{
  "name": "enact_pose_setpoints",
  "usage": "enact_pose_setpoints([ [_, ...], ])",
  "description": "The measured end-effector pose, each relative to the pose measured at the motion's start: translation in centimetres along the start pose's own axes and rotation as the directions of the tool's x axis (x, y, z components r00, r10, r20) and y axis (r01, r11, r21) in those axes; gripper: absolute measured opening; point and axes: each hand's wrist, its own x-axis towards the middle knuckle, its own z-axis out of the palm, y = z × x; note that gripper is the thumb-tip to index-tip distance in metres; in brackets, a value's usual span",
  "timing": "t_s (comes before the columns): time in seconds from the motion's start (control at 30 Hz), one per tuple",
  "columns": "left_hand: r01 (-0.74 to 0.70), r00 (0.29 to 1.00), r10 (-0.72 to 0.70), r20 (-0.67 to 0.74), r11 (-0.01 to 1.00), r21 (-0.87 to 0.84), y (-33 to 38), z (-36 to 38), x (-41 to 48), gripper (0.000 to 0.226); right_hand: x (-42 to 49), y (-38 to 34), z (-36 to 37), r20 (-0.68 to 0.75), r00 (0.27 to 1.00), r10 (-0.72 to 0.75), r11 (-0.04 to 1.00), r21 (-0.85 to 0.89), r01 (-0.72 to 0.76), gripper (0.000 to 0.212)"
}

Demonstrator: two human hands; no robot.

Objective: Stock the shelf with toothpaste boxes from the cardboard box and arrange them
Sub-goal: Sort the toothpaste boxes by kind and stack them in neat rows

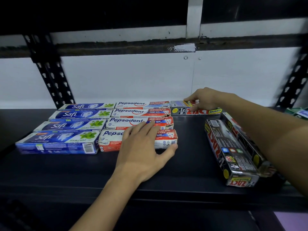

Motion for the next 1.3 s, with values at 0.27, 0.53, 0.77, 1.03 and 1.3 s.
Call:
enact_pose_setpoints([
  [0.27, 0.001, 1.000, -0.001, 0.008, 1.000, 0.009, 0.0, 0.0, 0.0, 0.082, -0.3, -0.2, 0.1, -0.007, 1.000, 0.007, 1.000, -0.002, -0.007, 0.063],
  [0.53, 0.001, 1.000, -0.001, 0.014, 1.000, 0.011, 0.0, -0.1, 0.0, 0.082, -3.0, 0.5, -1.8, -0.039, 0.999, 0.000, 1.000, 0.000, 0.000, 0.063],
  [0.77, -0.006, 1.000, 0.006, 0.019, 1.000, 0.019, 0.0, -0.2, 0.0, 0.085, -7.5, 1.7, -3.9, -0.081, 0.996, 0.028, 0.999, -0.013, -0.029, 0.061],
  [1.03, -0.006, 1.000, 0.006, 0.005, 1.000, 0.007, 0.1, -0.2, -0.3, 0.087, -15.0, 2.0, -4.1, -0.133, 0.988, 0.080, 0.988, 0.141, -0.061, 0.063],
  [1.3, -0.044, 0.998, 0.044, -0.035, 0.999, 0.002, 0.2, -0.6, -0.6, 0.093, -25.6, 1.1, -2.0, -0.198, 0.961, 0.192, 0.978, 0.124, -0.169, 0.053],
])
